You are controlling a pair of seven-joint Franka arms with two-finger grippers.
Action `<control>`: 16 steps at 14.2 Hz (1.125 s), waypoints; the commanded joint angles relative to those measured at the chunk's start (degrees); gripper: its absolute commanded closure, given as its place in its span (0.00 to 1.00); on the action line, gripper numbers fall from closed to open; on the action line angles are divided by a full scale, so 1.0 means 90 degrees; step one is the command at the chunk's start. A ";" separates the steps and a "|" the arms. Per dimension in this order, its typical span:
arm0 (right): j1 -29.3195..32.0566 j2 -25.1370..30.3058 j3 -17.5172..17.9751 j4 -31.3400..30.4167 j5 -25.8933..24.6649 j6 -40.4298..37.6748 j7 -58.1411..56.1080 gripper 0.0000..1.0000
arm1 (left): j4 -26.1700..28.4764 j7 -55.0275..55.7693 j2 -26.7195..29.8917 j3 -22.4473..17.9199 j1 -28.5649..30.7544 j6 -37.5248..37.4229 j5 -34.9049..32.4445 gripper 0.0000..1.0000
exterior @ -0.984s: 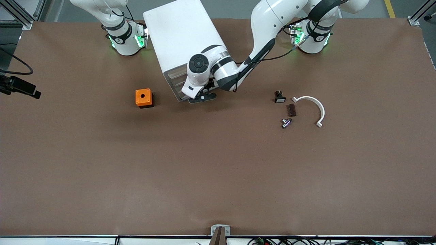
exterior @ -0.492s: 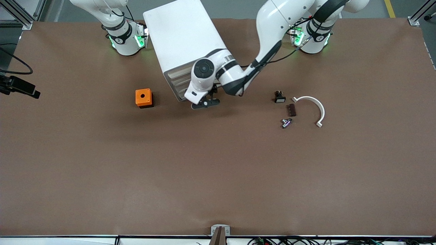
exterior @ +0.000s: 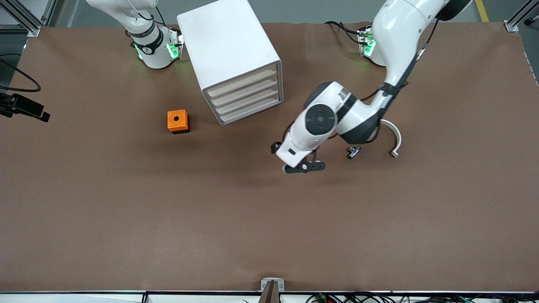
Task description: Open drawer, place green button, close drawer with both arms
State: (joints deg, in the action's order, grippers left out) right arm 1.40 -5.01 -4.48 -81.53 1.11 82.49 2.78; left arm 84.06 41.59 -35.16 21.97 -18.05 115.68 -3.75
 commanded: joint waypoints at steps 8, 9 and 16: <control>0.0030 0.0019 0.0058 0.0055 -0.0094 -0.0006 -0.0094 0.00 | 0.0104 -0.2487 0.1210 0.0039 0.1720 -0.0880 -0.0610 0.00; 0.0030 0.0019 0.0058 0.0055 -0.0084 -0.0006 -0.0094 0.00 | 0.0114 -0.2879 0.1357 0.0020 0.1906 -0.0987 -0.0561 0.00; 0.0030 0.0019 0.0058 0.0055 -0.0094 -0.0006 -0.0094 0.00 | 0.0182 -0.3849 0.2880 -0.1229 0.1820 -0.2130 -0.0082 0.00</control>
State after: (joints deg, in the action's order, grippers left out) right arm 1.39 -5.00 -4.34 -81.48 1.11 82.53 2.67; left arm 83.87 7.71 -13.35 12.96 -0.47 98.67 -5.23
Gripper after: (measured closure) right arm 0.000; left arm 0.000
